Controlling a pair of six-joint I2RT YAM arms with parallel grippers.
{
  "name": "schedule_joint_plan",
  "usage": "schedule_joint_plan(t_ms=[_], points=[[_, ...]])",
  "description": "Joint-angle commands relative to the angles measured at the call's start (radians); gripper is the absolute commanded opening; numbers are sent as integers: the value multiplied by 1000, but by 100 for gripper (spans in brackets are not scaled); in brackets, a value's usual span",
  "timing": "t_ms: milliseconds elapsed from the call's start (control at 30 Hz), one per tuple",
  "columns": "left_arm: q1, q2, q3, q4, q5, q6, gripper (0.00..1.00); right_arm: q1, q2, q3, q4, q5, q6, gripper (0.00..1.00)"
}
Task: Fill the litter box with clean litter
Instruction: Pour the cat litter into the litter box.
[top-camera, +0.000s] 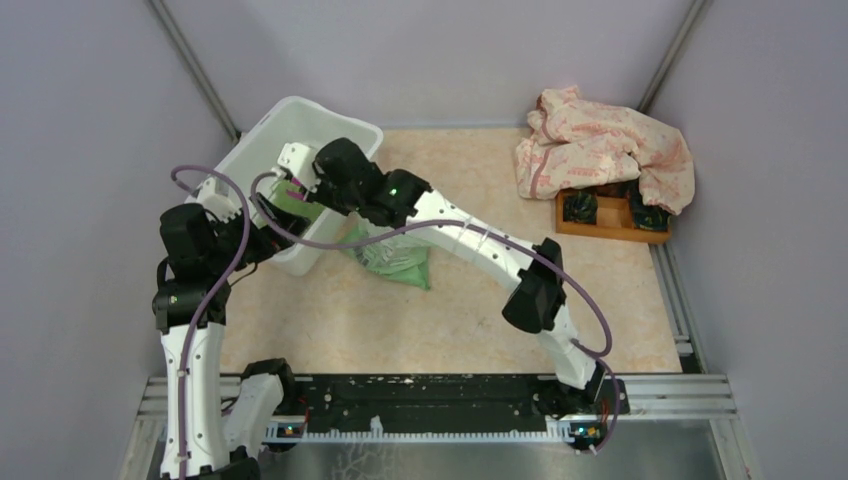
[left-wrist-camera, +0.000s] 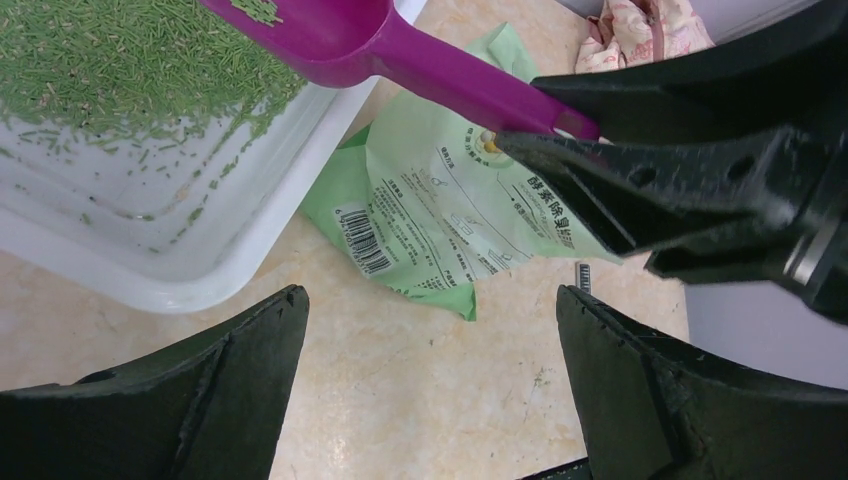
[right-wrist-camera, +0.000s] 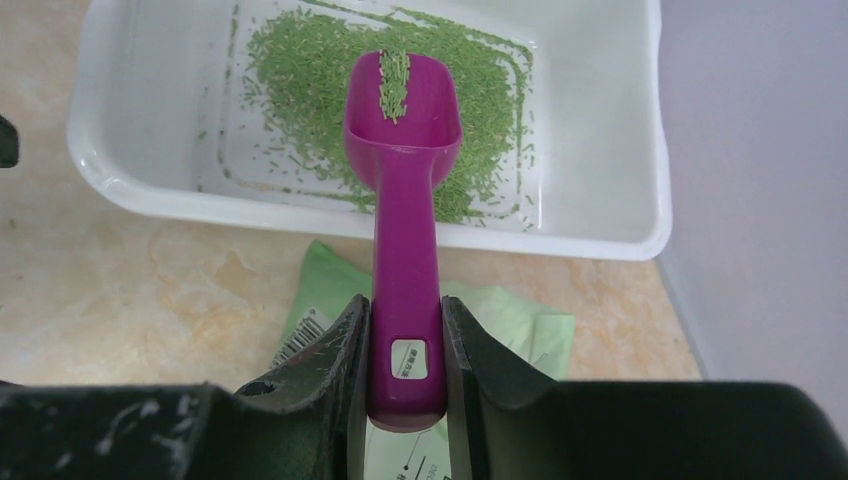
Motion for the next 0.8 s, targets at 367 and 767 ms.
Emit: schedule_joint_plan(t_ms=[367,767], points=[[0,-13,20,-9,-16,26,99,120,-37,-11,133,433,-298,0],[0,-12,45,-22,-27,32,99,116,-150,-182,293,398,-280,0]])
